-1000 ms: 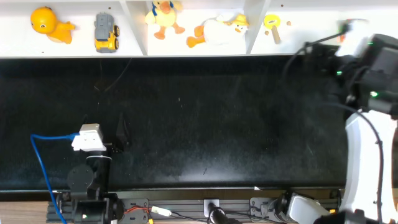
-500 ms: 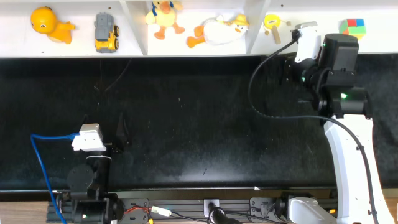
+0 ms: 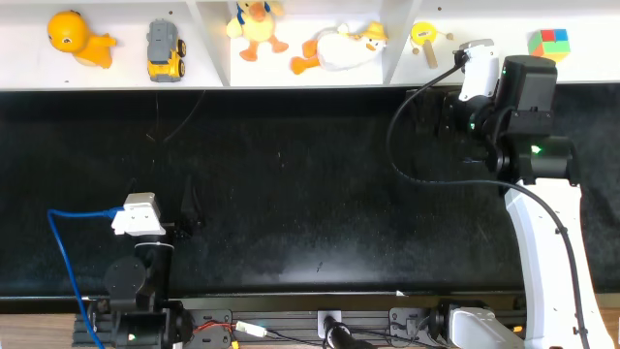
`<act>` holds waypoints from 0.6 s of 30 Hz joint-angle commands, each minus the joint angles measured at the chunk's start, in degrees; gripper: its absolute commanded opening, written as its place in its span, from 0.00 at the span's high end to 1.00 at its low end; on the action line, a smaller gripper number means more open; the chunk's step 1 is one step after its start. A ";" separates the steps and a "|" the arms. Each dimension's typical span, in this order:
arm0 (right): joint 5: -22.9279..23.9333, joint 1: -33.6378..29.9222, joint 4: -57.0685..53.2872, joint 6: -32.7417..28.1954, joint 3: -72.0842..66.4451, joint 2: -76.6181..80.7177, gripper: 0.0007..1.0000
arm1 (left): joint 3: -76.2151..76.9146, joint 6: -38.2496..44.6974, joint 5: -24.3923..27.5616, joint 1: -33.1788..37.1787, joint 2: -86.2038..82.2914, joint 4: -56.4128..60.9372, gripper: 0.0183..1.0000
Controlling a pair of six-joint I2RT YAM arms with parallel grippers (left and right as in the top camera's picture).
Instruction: Store Toys
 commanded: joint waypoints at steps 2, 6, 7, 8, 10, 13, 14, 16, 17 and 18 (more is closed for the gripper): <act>2.32 0.15 -0.48 -0.13 0.31 -1.40 0.00 | -0.44 -0.83 -0.70 -0.39 -0.68 0.22 0.00; 5.55 0.37 0.35 0.02 -2.47 -5.33 0.01 | -0.44 -0.83 -0.70 -0.39 -0.68 0.22 0.00; 5.79 0.39 1.46 0.24 -4.50 -7.39 0.00 | -0.44 -0.83 -0.70 -0.39 -0.68 0.22 0.00; 5.77 0.39 2.54 0.31 -6.36 -9.18 0.00 | -0.44 -0.83 -0.70 -0.39 -0.68 0.22 0.00; 5.79 0.39 5.60 1.53 -11.06 -13.46 0.00 | -0.44 -0.83 -0.70 -0.39 -0.68 0.22 0.00; 6.78 0.39 12.24 4.35 -19.78 -21.46 0.01 | -0.44 -0.83 -0.70 -0.39 -0.68 0.22 0.00; 7.76 0.42 14.62 5.90 -23.08 -24.59 0.00 | -0.44 -0.83 -0.68 -0.39 -0.68 0.22 0.00; 9.31 0.42 18.34 8.66 -29.14 -30.99 0.00 | -0.44 -0.83 -0.70 -0.39 -0.68 0.22 0.00; 9.79 0.42 20.00 9.77 -32.26 -34.53 0.00 | -0.44 -0.83 -0.70 -0.39 -0.68 0.22 0.00; 10.38 0.42 21.03 10.97 -34.84 -37.64 0.00 | -0.44 -0.83 -0.70 -0.39 -0.68 0.22 0.00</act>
